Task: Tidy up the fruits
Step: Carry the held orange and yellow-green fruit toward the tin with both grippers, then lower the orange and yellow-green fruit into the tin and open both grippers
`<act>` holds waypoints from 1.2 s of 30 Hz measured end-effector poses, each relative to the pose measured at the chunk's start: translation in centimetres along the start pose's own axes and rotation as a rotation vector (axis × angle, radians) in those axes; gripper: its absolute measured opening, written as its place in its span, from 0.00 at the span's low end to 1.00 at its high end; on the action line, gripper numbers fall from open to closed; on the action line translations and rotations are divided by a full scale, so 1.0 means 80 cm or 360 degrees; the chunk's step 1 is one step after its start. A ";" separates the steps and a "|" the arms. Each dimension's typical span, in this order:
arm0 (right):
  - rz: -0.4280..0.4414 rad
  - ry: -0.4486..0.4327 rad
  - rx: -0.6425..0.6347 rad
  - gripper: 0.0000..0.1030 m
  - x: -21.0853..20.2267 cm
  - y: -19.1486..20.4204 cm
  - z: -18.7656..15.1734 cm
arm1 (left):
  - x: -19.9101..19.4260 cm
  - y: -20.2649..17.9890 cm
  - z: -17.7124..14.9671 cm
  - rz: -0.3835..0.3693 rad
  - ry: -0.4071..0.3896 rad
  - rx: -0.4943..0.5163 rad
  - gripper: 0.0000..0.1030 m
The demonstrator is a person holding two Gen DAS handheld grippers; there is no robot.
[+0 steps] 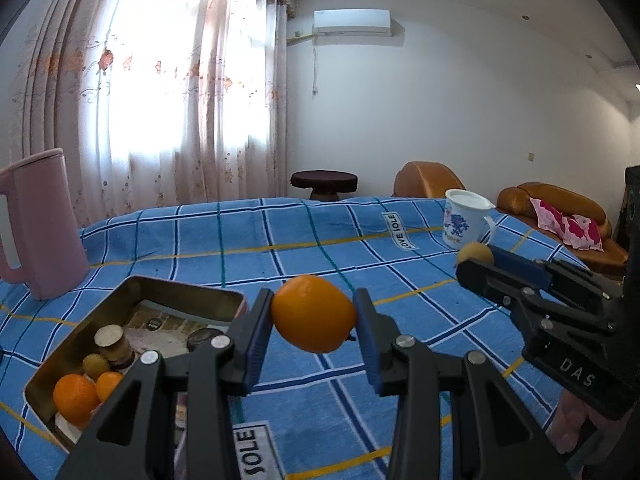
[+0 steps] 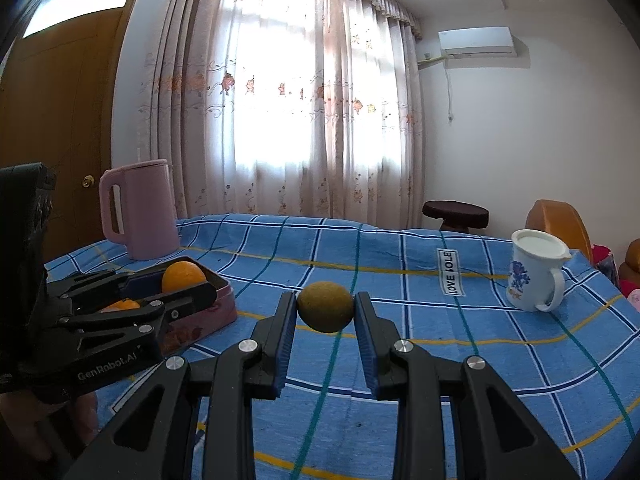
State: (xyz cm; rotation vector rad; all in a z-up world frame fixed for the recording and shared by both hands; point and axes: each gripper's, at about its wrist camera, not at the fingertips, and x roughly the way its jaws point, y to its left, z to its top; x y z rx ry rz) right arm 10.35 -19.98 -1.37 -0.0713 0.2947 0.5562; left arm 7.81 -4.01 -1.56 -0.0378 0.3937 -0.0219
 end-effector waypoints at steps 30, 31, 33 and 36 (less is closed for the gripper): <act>0.0205 0.0047 -0.0164 0.30 0.042 0.089 0.024 | -0.033 0.080 -0.012 0.0116 0.0067 -0.0102 0.41; 0.0215 0.0048 -0.0167 0.30 0.043 0.091 0.026 | -0.033 0.084 -0.011 0.0123 0.0074 -0.0105 0.41; 0.0240 0.0053 -0.0176 0.30 0.049 0.098 0.030 | -0.035 0.091 -0.009 0.0140 0.0077 -0.0110 0.41; 0.0273 0.0067 -0.0194 0.30 0.056 0.110 0.035 | -0.037 0.103 -0.005 0.0155 0.0081 -0.0119 0.41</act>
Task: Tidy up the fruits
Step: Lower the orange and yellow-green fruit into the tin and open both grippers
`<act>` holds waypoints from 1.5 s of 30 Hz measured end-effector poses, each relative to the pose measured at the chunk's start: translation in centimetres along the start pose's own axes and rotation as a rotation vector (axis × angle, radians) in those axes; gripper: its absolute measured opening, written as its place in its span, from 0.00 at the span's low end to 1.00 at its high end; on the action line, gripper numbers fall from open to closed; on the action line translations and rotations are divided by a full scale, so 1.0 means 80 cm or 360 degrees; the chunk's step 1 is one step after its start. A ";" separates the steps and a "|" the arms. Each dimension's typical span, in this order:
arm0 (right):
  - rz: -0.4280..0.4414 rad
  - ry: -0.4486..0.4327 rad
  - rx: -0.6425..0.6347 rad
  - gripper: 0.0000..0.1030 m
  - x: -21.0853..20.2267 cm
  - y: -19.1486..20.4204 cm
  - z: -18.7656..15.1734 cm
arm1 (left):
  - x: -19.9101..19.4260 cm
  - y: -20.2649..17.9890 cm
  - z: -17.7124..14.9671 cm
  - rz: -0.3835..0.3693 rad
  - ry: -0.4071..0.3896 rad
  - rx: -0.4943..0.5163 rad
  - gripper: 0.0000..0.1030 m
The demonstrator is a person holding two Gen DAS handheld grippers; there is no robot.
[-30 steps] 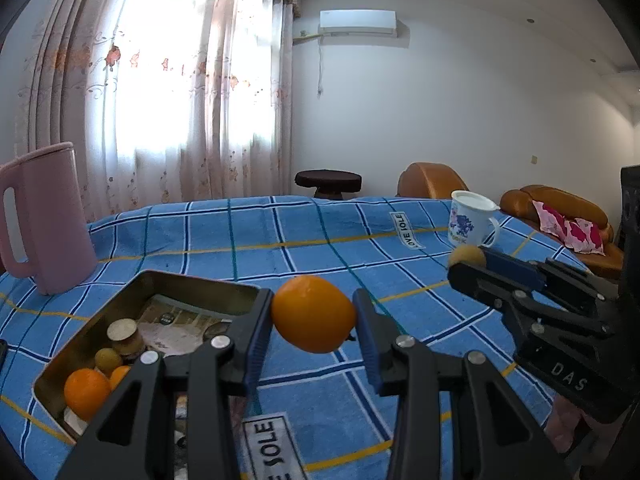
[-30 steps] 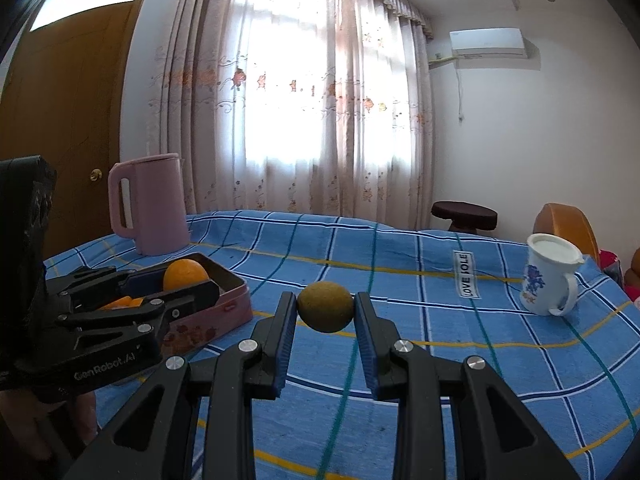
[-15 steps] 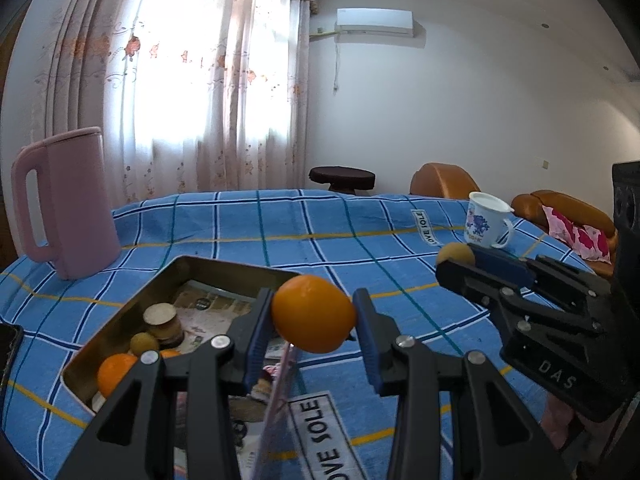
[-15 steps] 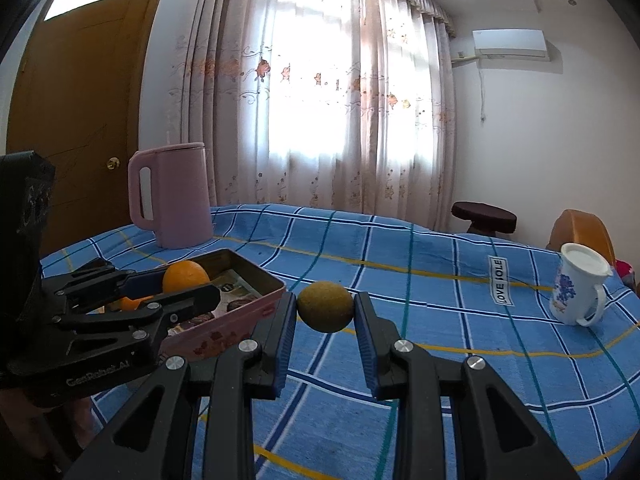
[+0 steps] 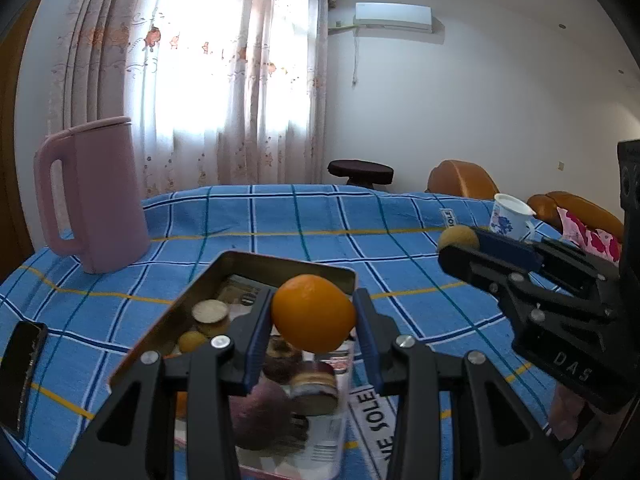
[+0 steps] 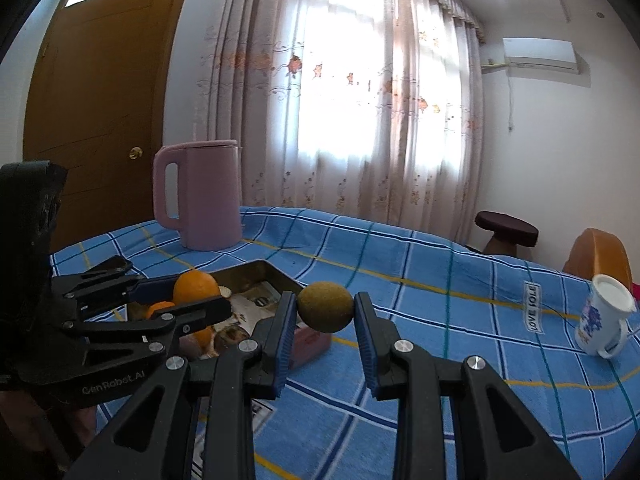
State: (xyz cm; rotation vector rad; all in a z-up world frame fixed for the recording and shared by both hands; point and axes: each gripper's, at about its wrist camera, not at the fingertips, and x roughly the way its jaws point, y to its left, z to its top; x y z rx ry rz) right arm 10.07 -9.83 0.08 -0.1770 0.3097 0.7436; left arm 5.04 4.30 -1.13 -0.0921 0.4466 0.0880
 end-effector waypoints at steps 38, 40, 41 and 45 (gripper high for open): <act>0.0193 0.0543 0.0023 0.30 0.143 0.039 -0.001 | 0.087 0.070 0.022 0.0095 0.0451 0.0138 0.41; 0.0209 0.0561 0.0018 0.31 0.144 0.042 -0.004 | 0.089 0.069 0.020 0.0098 0.0459 0.0135 0.41; 0.0199 0.0554 0.0016 0.33 0.143 0.042 -0.004 | 0.089 0.069 0.020 0.0102 0.0456 0.0137 0.42; 0.0171 0.0528 0.0054 0.48 0.139 0.036 -0.004 | 0.085 0.070 0.022 0.0132 0.0443 0.0139 0.47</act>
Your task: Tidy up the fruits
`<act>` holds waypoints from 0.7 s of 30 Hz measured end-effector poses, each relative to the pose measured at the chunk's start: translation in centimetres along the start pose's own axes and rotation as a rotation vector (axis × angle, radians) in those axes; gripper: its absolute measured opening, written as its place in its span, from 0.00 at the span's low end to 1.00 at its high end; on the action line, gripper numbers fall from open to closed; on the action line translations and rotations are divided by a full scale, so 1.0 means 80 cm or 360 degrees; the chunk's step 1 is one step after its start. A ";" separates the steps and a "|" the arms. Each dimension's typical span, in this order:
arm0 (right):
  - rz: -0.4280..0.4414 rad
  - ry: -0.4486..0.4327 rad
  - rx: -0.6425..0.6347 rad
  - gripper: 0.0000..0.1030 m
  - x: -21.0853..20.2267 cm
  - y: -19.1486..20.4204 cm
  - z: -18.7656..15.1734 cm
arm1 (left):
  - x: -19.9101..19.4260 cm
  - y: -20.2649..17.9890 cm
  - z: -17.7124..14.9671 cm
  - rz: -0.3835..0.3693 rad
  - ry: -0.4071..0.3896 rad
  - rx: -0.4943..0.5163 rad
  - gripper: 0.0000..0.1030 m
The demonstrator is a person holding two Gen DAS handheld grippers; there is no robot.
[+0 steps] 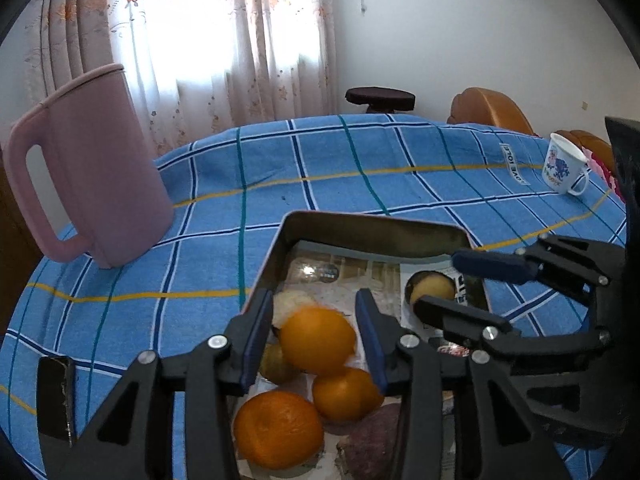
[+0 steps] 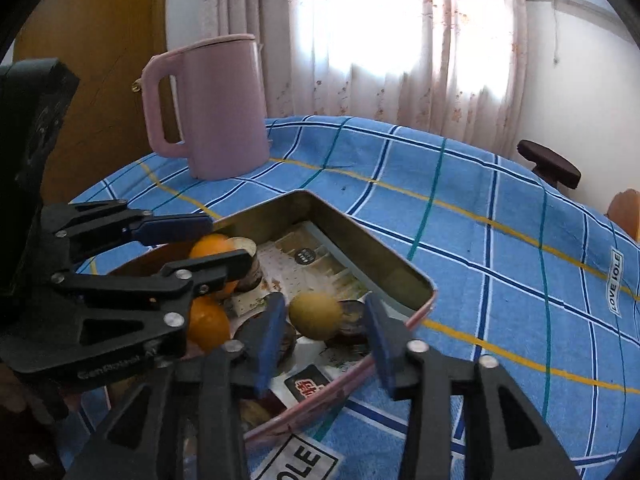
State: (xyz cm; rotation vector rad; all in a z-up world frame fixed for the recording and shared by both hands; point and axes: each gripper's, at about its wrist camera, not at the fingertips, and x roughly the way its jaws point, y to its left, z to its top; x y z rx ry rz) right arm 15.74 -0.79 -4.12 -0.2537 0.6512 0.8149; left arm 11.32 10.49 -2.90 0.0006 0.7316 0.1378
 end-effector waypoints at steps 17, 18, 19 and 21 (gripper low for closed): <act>-0.0169 -0.0270 0.0037 0.64 -0.100 -0.002 -0.021 | -0.077 -0.002 -0.022 0.0050 -0.0301 -0.0125 0.92; -0.0182 -0.0293 0.0040 0.64 -0.108 -0.002 -0.024 | -0.082 -0.003 -0.024 0.0053 -0.0315 -0.0131 0.92; -0.0188 -0.0306 0.0044 0.65 -0.114 -0.003 -0.026 | -0.087 -0.004 -0.026 0.0044 -0.0335 -0.0141 0.92; -0.0199 -0.0332 0.0051 0.65 -0.128 -0.003 -0.033 | -0.094 -0.007 -0.029 0.0036 -0.0360 -0.0152 0.94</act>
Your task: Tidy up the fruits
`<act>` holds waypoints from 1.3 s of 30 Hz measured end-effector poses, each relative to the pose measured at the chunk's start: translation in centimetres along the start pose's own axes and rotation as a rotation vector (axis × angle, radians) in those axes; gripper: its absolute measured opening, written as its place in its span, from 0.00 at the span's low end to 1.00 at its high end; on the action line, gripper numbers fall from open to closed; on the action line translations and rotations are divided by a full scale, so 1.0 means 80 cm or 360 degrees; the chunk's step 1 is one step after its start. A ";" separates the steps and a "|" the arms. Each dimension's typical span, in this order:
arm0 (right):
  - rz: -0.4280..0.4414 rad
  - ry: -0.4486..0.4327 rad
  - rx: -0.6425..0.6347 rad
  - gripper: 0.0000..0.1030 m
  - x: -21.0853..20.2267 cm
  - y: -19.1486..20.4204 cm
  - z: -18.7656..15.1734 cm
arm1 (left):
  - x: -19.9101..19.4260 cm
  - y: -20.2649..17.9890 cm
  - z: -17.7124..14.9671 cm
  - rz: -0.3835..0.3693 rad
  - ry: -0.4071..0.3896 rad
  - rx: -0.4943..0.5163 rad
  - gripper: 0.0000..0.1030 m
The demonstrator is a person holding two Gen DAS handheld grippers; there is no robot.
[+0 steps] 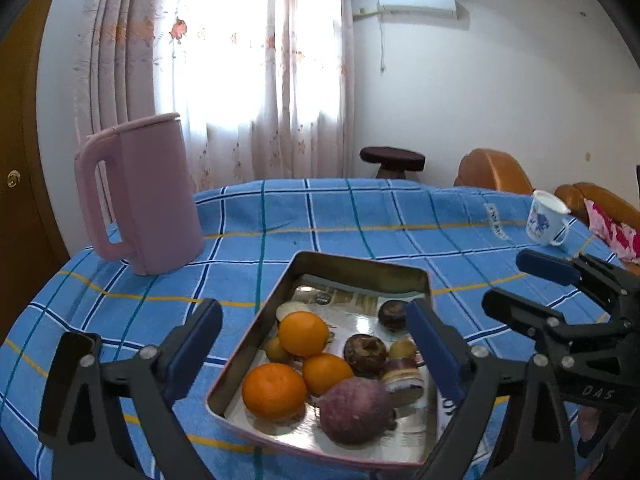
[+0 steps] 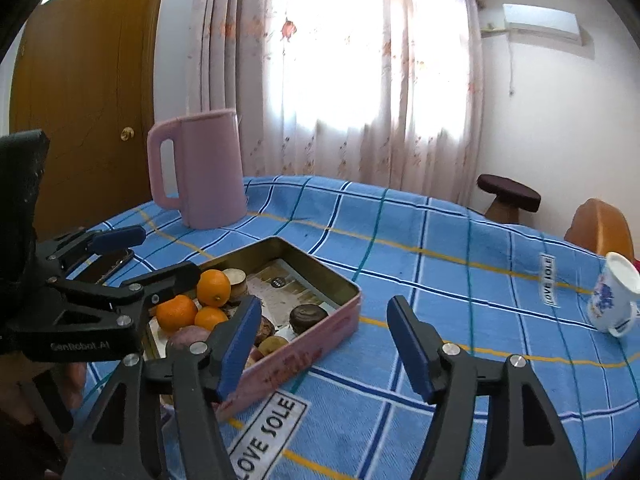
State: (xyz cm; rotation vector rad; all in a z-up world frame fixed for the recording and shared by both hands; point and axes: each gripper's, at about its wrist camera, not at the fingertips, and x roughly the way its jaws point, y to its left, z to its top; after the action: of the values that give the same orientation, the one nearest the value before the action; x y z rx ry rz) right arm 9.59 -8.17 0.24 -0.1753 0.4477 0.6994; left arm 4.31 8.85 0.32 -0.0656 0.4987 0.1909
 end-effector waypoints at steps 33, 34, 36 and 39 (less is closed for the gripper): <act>-0.0010 -0.0117 -0.0003 0.69 -0.058 0.008 -0.012 | -0.040 -0.015 -0.014 0.0006 -0.0087 -0.0038 1.00; -0.0012 -0.0122 -0.0007 0.69 -0.059 0.008 -0.012 | -0.040 -0.015 -0.014 0.0009 -0.0086 -0.0038 1.00; -0.0017 -0.0130 -0.0011 0.69 -0.062 0.008 -0.011 | -0.039 -0.016 -0.014 0.0006 -0.0085 -0.0039 1.00; -0.0024 -0.0135 -0.0005 0.69 -0.064 0.006 -0.011 | -0.040 -0.017 -0.014 0.0006 -0.0085 -0.0034 1.00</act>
State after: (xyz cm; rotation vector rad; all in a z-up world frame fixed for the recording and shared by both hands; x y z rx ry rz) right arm 5.53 -11.01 1.76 -0.1515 0.3640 0.6900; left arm 1.29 6.91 0.87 -0.0803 0.4435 0.2014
